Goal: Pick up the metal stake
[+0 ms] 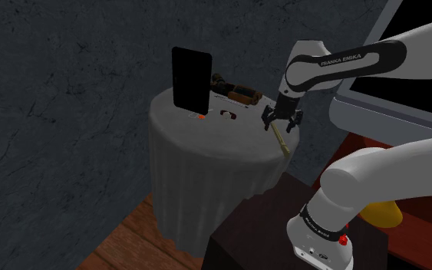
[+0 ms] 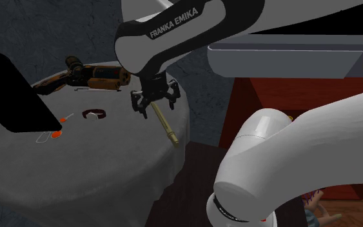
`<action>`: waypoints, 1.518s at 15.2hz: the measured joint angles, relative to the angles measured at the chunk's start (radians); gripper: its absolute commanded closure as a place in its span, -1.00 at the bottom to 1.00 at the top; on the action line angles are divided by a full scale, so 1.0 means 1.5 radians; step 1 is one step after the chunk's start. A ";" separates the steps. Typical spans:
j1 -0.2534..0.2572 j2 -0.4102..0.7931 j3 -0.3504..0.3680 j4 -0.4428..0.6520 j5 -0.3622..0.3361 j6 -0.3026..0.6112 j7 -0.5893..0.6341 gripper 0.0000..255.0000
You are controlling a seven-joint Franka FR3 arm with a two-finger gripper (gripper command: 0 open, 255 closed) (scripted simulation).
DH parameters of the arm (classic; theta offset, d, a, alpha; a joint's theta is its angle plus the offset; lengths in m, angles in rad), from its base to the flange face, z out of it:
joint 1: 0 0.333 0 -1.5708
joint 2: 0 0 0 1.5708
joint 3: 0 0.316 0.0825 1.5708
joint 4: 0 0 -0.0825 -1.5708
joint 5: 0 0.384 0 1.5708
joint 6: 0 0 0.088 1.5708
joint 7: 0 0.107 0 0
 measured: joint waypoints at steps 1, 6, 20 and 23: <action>0.000 0.001 -0.001 -0.001 -0.001 0.003 -0.001 1.00; -0.001 0.002 -0.002 -0.003 -0.001 0.006 -0.001 1.00; 0.002 -0.031 0.008 0.062 0.007 -0.092 -0.002 1.00; 0.003 -0.034 0.010 0.083 0.009 -0.117 -0.002 1.00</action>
